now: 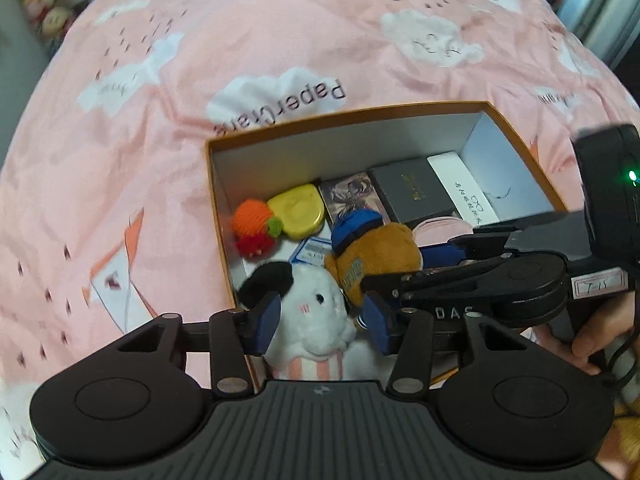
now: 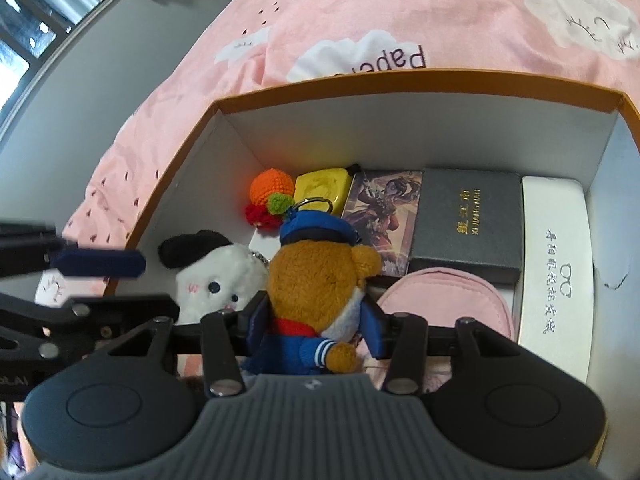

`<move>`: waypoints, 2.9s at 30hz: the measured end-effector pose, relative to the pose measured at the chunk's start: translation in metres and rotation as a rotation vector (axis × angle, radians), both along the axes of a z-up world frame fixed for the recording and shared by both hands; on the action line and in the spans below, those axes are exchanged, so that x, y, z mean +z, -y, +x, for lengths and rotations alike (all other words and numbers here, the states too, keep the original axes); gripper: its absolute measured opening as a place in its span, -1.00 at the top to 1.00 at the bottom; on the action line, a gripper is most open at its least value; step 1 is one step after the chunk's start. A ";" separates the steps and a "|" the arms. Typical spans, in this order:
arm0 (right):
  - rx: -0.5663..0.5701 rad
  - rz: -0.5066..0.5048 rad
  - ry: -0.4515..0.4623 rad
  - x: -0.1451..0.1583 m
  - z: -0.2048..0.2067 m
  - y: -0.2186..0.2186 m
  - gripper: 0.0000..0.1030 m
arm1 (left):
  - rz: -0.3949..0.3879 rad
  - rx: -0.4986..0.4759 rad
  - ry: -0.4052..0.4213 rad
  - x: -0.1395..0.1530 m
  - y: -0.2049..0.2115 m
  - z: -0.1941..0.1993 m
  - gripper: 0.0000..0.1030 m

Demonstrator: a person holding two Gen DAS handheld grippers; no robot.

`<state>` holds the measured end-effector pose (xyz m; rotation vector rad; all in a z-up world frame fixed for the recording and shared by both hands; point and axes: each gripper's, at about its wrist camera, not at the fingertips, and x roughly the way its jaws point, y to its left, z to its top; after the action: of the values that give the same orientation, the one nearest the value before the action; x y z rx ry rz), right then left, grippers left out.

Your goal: Organize objects

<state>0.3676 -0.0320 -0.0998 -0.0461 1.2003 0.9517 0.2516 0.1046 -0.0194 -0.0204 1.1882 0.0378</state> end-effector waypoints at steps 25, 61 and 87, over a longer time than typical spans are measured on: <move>0.159 -0.054 -0.101 0.011 0.000 -0.003 0.63 | 0.273 -0.429 -0.043 -0.049 0.027 0.011 0.46; 0.007 0.003 0.313 0.138 -0.082 0.083 0.18 | 0.151 -0.149 0.379 0.082 0.051 -0.081 0.49; -0.394 0.190 0.708 0.133 -0.196 0.180 -0.73 | 0.138 0.186 0.786 0.045 0.090 -0.177 0.11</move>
<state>0.1713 -0.2117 0.0328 0.0071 0.4362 0.6120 0.0747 0.0142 0.0260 -0.0211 0.3929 0.2527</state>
